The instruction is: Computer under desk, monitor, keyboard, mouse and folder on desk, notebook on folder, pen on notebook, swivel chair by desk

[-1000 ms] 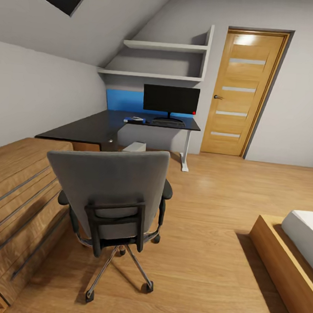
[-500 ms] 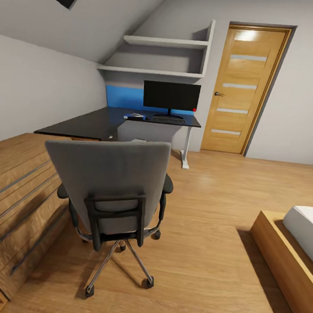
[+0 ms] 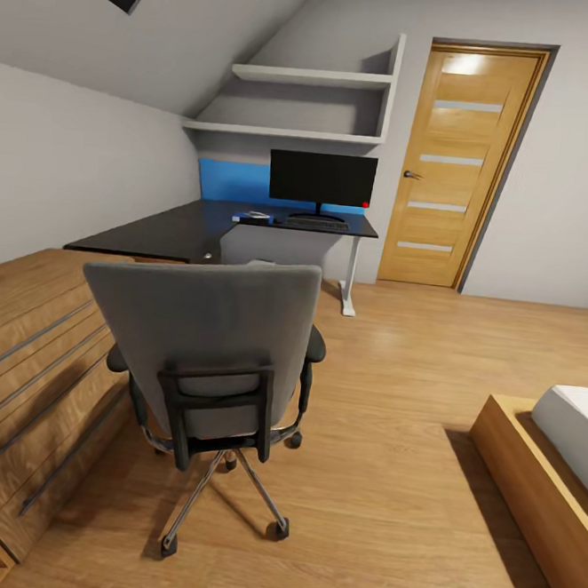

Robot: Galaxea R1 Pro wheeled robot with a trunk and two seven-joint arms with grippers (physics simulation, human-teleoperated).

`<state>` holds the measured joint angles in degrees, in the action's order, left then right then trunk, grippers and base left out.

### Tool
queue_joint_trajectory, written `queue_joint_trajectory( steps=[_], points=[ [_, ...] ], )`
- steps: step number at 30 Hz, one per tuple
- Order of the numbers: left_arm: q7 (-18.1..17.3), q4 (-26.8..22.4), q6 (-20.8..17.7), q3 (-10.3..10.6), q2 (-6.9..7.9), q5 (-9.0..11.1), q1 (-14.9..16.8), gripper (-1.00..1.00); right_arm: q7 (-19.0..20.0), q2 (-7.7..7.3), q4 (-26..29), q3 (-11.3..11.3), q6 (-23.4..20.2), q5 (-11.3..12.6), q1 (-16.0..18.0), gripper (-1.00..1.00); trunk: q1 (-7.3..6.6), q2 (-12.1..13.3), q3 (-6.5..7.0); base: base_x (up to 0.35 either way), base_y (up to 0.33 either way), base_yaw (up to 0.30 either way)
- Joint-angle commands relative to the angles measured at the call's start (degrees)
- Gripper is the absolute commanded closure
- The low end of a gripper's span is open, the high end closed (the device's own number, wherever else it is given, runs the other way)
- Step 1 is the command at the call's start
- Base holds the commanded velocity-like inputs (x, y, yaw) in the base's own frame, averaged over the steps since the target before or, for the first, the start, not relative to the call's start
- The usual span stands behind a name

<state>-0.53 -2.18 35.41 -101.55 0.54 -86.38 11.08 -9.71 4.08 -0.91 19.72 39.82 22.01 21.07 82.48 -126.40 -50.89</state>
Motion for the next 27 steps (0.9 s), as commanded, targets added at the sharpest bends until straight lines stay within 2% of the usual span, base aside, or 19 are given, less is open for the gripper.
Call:
queue_joint_trajectory(
  steps=[1, 8, 14, 27],
  points=[
    [-0.09, 0.14, 0.38, -0.52, -0.34, -0.32, -0.31, -1.0, -0.29, 0.0, -0.3, 0.16, 0.31, 0.5, -0.28, -1.0, -0.01, -0.02, -0.05, 0.0, 0.0, 0.0],
    [0.3, -0.23, 1.27, -0.62, -2.49, -0.18, -2.45, -1.0, -0.24, 0.26, -0.25, 0.17, 0.45, 0.71, -1.4, -1.0, -0.01, -0.02, -0.05, 0.0, 0.0, 0.0],
    [0.36, -0.39, 1.61, -0.65, -2.4, -0.04, -2.39, -1.0, -0.24, 0.53, -0.23, 0.22, 0.76, 0.68, -1.4, -1.0, -0.01, -0.02, -0.05, 0.0, 0.032, 0.0],
    [0.23, -0.4, 1.69, -0.57, -2.38, -0.1, -2.38, -1.0, -0.37, 0.72, -0.15, 0.28, 0.79, 0.74, -1.38, -1.0, -0.01, -0.02, -0.05, 0.0, 0.278, -0.02]
  ],
)
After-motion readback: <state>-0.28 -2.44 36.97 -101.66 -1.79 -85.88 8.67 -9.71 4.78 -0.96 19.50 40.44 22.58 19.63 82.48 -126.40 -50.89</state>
